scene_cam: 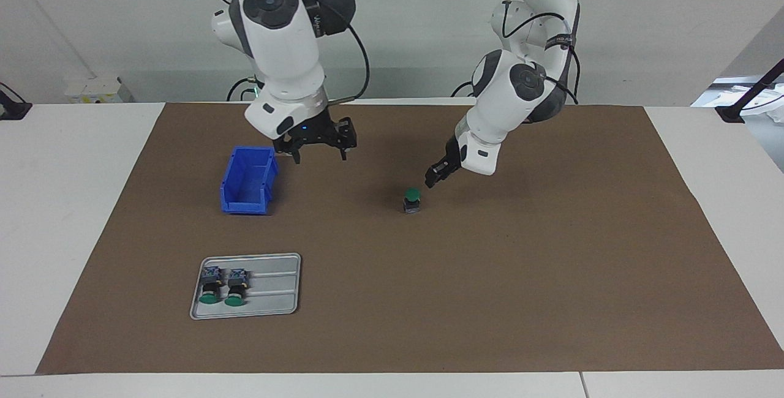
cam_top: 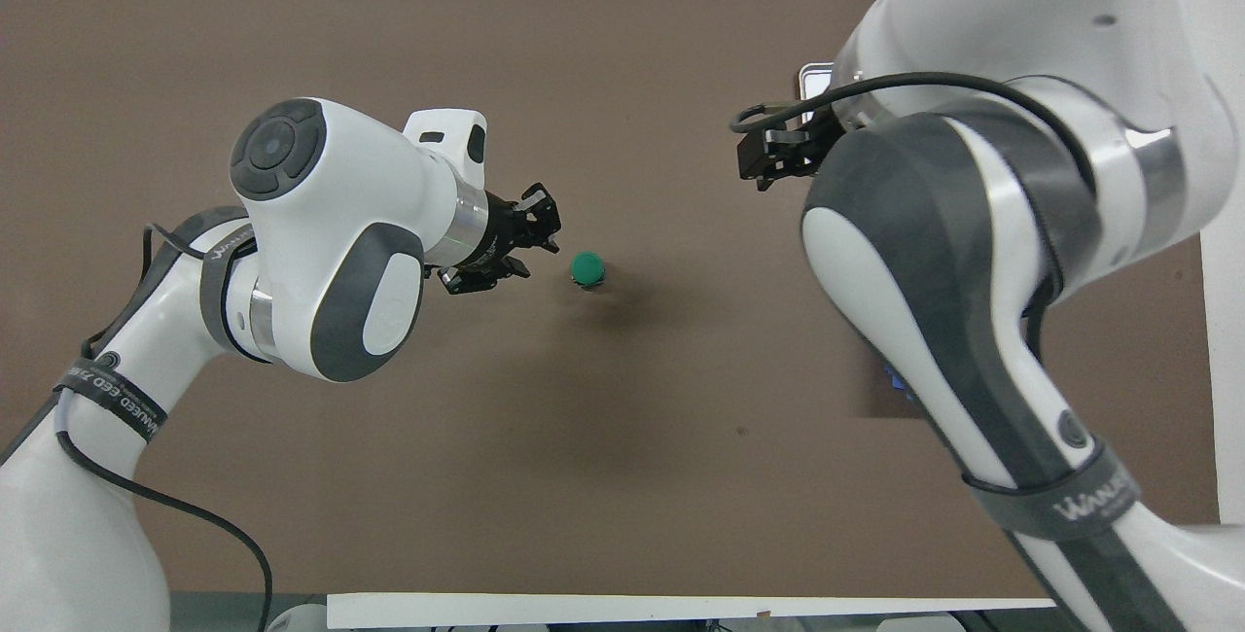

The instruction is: Place and press button with both arms

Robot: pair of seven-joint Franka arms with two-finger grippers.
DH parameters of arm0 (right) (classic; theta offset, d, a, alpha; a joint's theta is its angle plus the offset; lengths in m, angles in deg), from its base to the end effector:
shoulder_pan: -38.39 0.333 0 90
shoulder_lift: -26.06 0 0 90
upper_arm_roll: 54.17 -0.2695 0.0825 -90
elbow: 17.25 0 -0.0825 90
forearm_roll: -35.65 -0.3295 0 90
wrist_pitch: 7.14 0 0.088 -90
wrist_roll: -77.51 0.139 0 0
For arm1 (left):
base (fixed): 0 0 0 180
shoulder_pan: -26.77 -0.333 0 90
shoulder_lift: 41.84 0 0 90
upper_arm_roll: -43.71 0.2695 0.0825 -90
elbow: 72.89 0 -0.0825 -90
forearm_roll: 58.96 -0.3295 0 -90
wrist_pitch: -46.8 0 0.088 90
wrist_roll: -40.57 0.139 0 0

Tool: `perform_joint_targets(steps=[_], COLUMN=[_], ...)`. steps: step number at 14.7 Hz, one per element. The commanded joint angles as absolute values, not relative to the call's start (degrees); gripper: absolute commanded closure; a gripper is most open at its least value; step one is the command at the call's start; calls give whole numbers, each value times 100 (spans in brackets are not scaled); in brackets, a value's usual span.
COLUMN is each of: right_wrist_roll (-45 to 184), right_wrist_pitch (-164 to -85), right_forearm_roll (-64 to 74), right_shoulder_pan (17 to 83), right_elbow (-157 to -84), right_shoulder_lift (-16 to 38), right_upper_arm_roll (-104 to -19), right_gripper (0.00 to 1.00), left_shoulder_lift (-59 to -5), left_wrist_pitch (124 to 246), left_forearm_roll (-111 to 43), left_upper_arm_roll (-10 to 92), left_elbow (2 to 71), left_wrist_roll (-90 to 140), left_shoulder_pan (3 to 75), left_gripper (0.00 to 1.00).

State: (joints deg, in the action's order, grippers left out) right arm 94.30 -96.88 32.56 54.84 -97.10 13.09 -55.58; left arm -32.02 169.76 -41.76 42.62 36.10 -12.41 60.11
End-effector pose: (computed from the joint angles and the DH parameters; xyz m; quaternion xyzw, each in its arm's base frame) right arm 0.5258 0.1760 0.5000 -0.9992 -0.0085 0.0345 0.0204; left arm 0.4465 -0.3304 0.3685 0.9626 0.2352 -0.0640 0.1186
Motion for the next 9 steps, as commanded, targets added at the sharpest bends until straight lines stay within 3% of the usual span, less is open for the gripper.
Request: perform_joint_targets(steps=[1, 5, 9], right_wrist_roll=[8992, 8683, 8700], right_wrist_pitch=[-9678, -9705, -9652], right_forearm_roll=[3214, 3231, 3293], right_shoulder_pan=[5141, 4964, 4814], right_elbow=[-10179, -10216, -10251], right_shoulder_lift=[1638, 1656, 1692], right_upper_arm_roll=[-5619, -5602, -5602], right_gripper=[1, 1, 1], left_shoulder_lift=[-2963, -2936, -2515], left_wrist_pitch=[16940, 17098, 17344], left_forearm_roll=[-4831, -4841, -4912], left_upper_arm_roll=[4301, 4309, 4309], left_elbow=[3425, 3416, 3206], left_wrist_roll=[-1357, -1401, -1401], left_shoulder_pan=[6358, 6614, 6685], left_gripper=[97, 100, 100])
